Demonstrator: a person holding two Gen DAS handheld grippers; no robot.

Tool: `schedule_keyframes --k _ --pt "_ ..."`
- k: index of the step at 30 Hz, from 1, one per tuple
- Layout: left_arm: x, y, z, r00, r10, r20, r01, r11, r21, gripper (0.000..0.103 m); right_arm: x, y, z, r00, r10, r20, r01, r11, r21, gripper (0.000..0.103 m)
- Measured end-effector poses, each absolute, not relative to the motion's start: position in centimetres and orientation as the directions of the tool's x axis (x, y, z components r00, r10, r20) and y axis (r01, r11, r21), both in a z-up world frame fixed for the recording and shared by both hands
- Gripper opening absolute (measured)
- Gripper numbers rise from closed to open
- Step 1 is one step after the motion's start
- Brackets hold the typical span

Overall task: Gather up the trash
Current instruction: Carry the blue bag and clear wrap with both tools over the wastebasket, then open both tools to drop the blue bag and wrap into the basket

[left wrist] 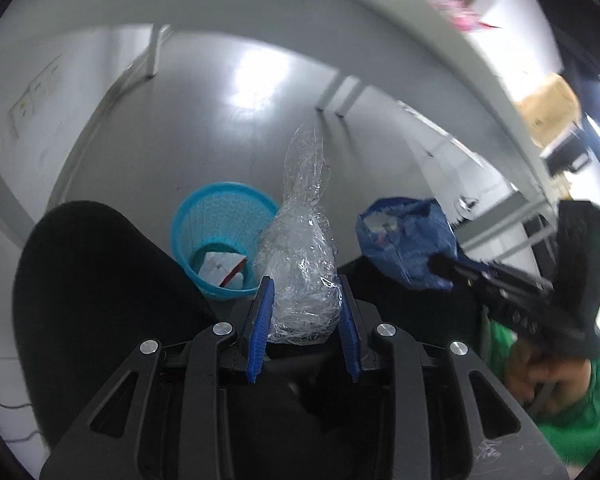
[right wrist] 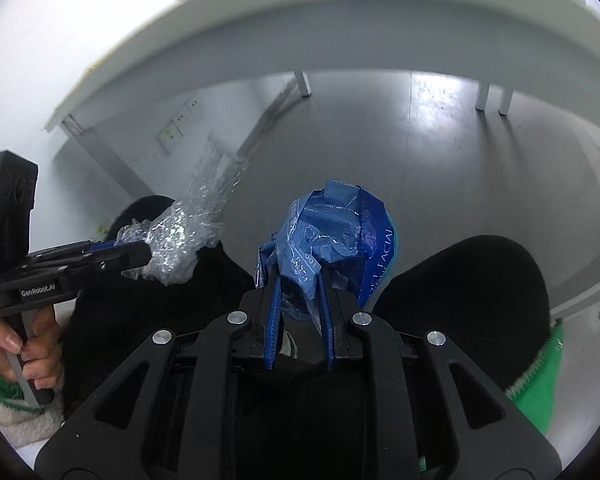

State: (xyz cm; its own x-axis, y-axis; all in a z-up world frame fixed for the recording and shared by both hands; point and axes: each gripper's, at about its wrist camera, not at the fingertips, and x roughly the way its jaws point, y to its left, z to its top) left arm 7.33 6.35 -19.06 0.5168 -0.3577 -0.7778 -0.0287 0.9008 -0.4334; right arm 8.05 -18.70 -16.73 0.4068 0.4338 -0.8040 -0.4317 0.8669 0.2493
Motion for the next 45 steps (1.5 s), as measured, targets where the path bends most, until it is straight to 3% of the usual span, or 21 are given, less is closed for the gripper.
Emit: schedule_keyframes --k 8,20,45 --pt "10.6 6.6 -22.5 0.446 -0.314 -0.838 -0.102 0.913 -0.396 0.030 11.5 -16.1 -20.9 0.338 0.397 -0.853 -0.402 0.881 0.250 0.016" --pt "14.8 8.3 -26.4 0.387 -0.311 -0.868 -0.220 0.883 -0.414 0.030 15.2 -13.7 -26.0 0.216 0.372 -0.903 -0.346 0.894 0.286 0.016" --pt "25.4 8.8 -36.6 0.159 -0.281 -0.947 -0.415 0.851 -0.322 0.030 26.6 -11.5 -36.6 0.020 0.251 -0.968 -0.225 0.944 0.240 0.017"
